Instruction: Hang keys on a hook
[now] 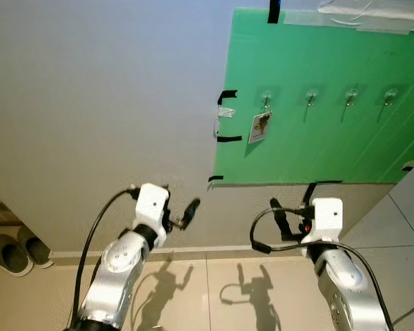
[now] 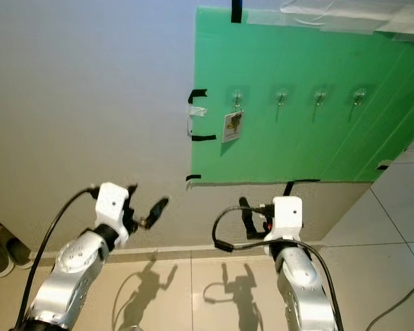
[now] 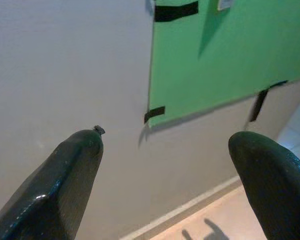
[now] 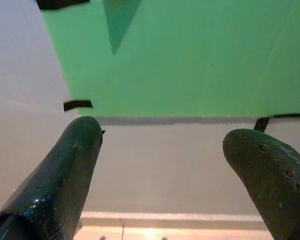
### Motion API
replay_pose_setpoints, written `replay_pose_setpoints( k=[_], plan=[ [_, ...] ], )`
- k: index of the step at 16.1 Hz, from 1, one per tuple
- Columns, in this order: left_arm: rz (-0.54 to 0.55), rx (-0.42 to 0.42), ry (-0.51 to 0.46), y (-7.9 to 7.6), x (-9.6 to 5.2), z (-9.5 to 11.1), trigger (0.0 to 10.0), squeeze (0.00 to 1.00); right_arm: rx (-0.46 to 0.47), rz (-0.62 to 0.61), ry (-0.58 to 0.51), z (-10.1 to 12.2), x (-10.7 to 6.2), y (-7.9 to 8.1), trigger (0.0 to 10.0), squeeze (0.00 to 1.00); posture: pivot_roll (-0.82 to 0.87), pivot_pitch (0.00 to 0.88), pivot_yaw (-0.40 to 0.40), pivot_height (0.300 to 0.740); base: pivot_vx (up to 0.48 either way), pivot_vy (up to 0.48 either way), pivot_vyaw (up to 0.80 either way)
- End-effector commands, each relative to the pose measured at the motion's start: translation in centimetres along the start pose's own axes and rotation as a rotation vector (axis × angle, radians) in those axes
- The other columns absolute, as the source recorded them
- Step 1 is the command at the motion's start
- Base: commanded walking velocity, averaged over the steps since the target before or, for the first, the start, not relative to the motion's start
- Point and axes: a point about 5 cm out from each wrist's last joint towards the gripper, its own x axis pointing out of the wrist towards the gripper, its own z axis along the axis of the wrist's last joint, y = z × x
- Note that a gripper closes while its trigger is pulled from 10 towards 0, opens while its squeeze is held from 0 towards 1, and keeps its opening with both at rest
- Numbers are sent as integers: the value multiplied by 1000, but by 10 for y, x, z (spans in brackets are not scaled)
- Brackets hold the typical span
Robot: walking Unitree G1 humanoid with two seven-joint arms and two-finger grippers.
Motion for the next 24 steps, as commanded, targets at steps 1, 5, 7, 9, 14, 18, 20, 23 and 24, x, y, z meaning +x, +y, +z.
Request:
replay_pose_setpoints(
  k=[1,5,7,9,14,18,20,23,24],
  plan=[
    [-19,3,-13,-3,6,6,10000,0,-16,-1,-10,4,2,0,10000,0,-60,0,-8,740,0,0,0],
    [-31,1,-20,-7,9,8,10000,0,-14,-3,-12,5,3,1,10000,0,-63,0,-4,740,0,0,-422],
    [-36,-2,-20,-7,8,8,10000,0,-13,-4,-12,5,3,1,10000,0,-65,0,3,740,0,0,-763],
    [-36,-3,-19,-7,8,8,10000,0,-14,-5,-12,5,4,1,10000,0,-65,0,5,740,0,0,-763],
    [10,-33,-31,6,6,6,10000,0,-25,-26,-39,8,5,-4,10000,0,-64,0,8,740,0,0,-756],
    [24,-47,-84,10,6,11,10000,0,-45,-50,-70,11,5,-8,10000,0,-60,0,3,740,0,0,-755],
    [-1,-48,-110,9,7,13,10000,0,-45,-55,-77,11,4,-9,10000,0,-60,0,3,740,0,0,-747],
    [-14,-68,-119,8,7,12,10000,0,-44,-50,-74,10,4,-9,10000,0,-59,0,0,740,0,0,-744],
    [-14,-68,-119,8,7,12,10000,0,-44,-50,-74,10,4,-9,10000,0,-59,0,0,740,0,0,-744]
  ],
)
